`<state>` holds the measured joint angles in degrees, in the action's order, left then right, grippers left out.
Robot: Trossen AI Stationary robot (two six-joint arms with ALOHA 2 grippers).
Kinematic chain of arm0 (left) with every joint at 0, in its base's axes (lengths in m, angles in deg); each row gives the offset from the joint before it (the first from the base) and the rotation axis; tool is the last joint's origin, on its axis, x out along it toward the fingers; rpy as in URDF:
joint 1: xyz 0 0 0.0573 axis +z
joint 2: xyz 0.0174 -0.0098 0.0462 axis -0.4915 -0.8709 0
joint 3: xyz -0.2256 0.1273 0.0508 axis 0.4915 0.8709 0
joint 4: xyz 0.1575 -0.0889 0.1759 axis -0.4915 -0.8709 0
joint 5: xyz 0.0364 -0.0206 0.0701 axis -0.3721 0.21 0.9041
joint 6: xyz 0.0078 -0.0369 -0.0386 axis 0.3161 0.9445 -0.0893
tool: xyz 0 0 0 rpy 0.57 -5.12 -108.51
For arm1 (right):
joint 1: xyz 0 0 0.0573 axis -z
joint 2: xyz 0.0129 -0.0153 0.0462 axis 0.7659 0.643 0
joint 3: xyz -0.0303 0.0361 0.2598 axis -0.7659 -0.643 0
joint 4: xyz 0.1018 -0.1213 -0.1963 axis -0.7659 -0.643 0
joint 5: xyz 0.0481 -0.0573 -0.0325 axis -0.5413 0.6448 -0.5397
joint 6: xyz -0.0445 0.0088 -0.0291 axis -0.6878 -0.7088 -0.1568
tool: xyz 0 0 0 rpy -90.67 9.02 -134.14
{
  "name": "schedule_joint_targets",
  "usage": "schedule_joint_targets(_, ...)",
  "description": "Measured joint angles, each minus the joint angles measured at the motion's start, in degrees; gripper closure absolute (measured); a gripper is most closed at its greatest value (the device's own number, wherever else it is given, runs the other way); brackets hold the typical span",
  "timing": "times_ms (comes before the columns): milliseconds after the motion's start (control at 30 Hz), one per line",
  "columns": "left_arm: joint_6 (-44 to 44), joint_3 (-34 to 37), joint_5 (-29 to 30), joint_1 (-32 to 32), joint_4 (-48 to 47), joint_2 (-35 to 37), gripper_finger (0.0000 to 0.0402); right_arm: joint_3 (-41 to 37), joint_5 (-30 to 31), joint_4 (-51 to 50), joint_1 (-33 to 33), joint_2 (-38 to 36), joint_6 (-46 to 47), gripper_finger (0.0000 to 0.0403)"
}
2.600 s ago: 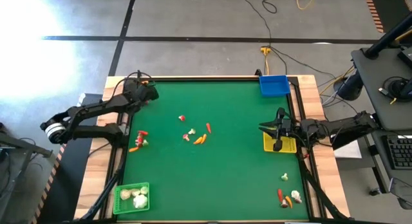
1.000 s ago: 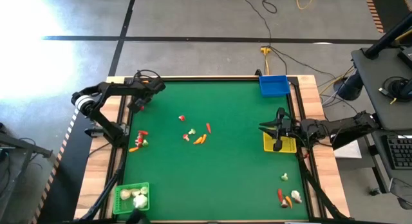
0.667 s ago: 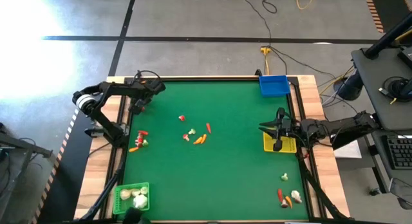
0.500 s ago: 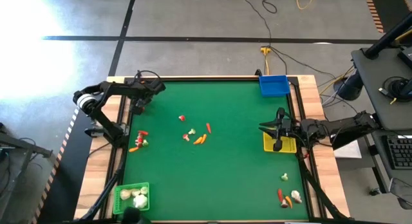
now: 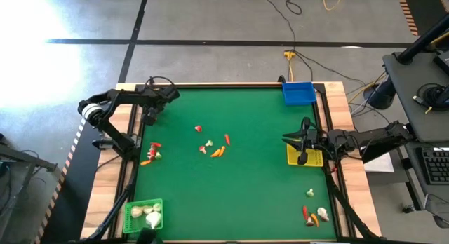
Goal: Sort produce into baskets
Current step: Put the white garlic into the green bin
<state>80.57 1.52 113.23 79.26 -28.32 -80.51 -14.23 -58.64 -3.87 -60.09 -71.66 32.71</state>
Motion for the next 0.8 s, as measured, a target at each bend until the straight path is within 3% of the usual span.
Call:
schedule_joint_targets(167,-5.3,0.0,-0.3,-3.2,-0.1,1.7,0.0212,0.0,0.0,0.0,0.0,0.0,0.0,0.0335)
schedule_joint_targets(367,-7.8,-0.5,9.0,-4.0,0.6,2.9,0.0212,0.0,0.0,0.0,0.0,0.0,0.0,0.0335)
schedule_joint_targets(567,-24.2,-2.6,17.7,-3.3,1.4,2.1,0.0212,0.0,0.0,0.0,0.0,0.0,0.0,0.0335)
schedule_joint_targets(800,-47.0,-5.4,18.2,-2.7,2.4,1.7,0.0216,0.0,0.0,0.0,0.0,0.0,0.0,0.0335)
